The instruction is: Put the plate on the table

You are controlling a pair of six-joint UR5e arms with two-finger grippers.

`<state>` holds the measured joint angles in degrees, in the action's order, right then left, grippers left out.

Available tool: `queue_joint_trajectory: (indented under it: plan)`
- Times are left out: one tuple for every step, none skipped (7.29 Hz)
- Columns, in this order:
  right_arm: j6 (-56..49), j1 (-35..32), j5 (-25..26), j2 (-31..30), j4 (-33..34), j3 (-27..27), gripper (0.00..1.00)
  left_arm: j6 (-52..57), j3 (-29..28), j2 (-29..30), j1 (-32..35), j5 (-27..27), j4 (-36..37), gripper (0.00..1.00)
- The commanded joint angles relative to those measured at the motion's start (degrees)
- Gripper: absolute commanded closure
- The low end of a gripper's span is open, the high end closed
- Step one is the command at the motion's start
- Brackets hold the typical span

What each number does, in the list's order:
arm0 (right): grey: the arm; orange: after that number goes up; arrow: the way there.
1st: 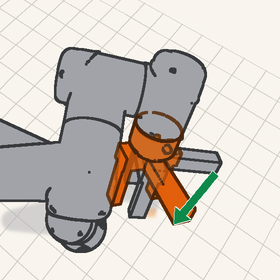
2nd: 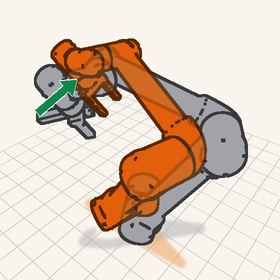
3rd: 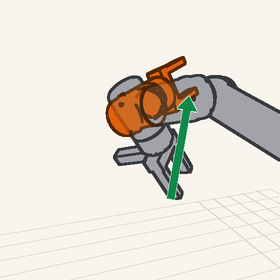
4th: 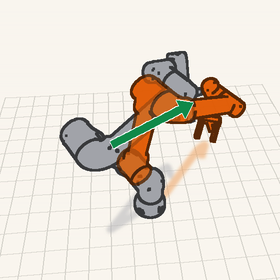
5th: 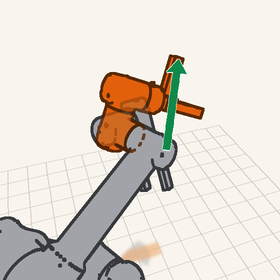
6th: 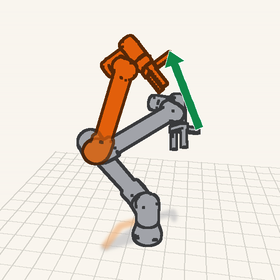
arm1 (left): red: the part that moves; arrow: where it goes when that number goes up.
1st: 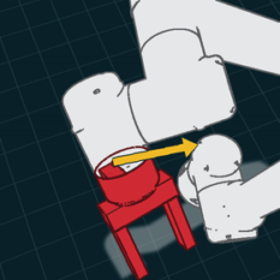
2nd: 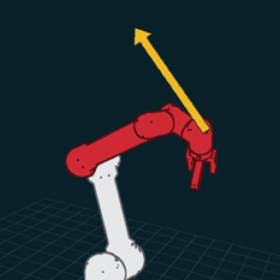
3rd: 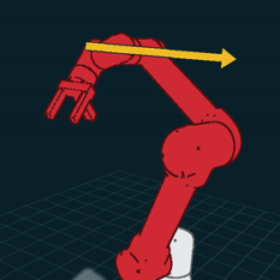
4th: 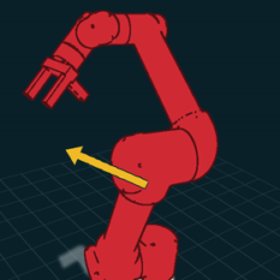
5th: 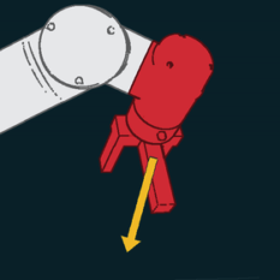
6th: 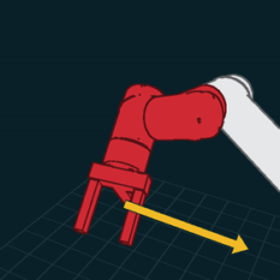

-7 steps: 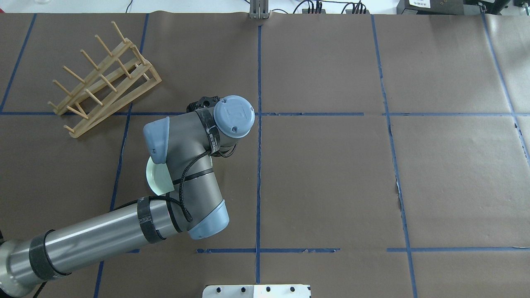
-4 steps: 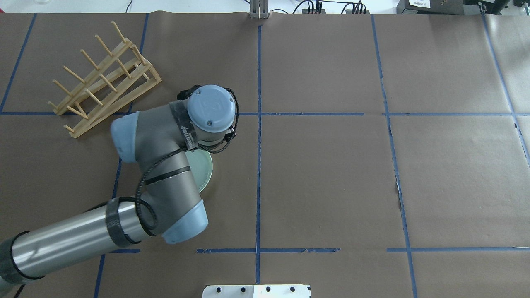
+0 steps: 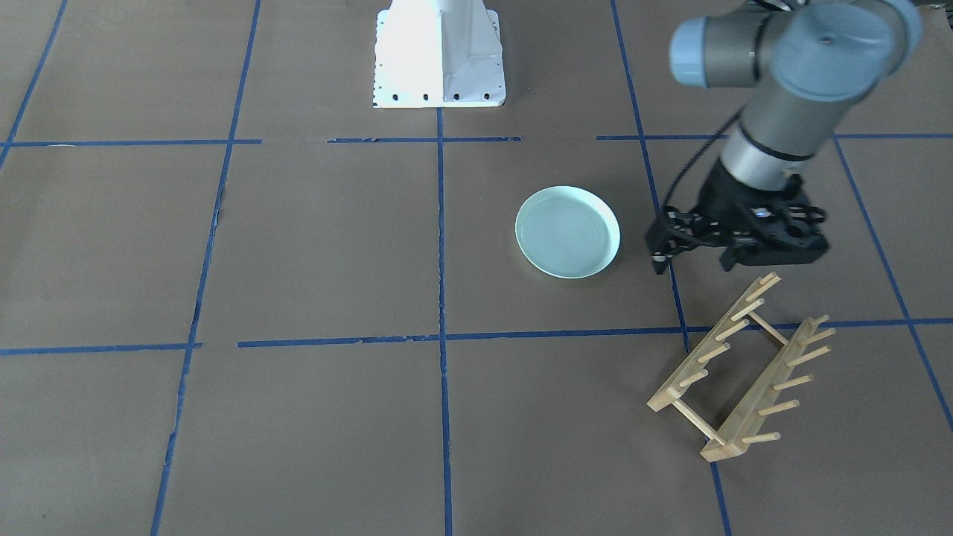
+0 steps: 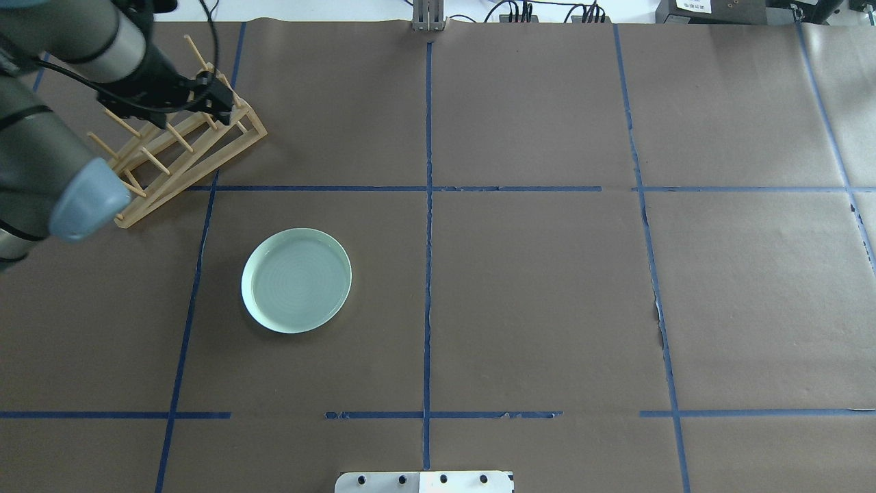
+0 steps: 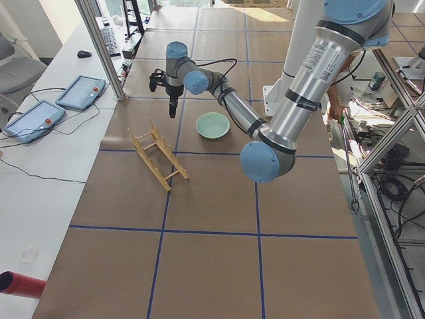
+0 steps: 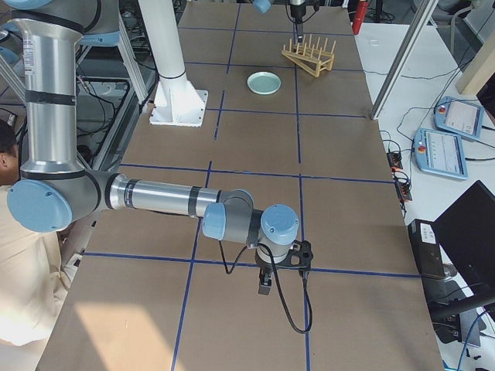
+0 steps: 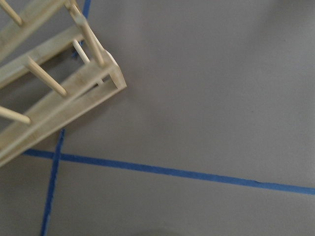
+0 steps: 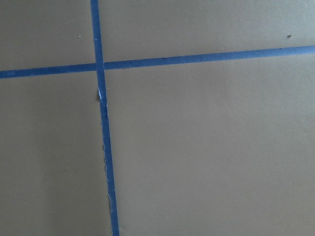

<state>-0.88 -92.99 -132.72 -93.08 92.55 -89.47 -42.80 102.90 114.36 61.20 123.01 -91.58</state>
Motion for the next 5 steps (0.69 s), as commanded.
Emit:
queue_joint_trajectory:
  plan:
    - [0.0, 0.0, 0.0, 0.0, 0.0, 0.0, 0.00, 33.3, -2.0, -14.1, 15.3, 4.4, -1.1, 0.00]
    - [0.0, 0.0, 0.0, 0.0, 0.0, 0.1, 0.00, 45.0, -5.7, -18.1, 21.8, 4.5, -1.4, 0.00]
    - [0.0, 0.0, 0.0, 0.0, 0.0, 0.1, 0.00, 52.1, -8.2, -21.7, 26.9, 4.6, -1.5, 0.00]
    - [0.0, 0.0, 0.0, 0.0, 0.0, 0.0, 0.00, 51.9, -8.1, -23.4, 29.1, 5.0, -1.1, 0.00]
    - [0.0, 0.0, 0.0, 0.0, 0.0, 0.0, 0.00, 51.9, -8.5, -26.8, 30.3, 8.9, -0.9, 0.00]
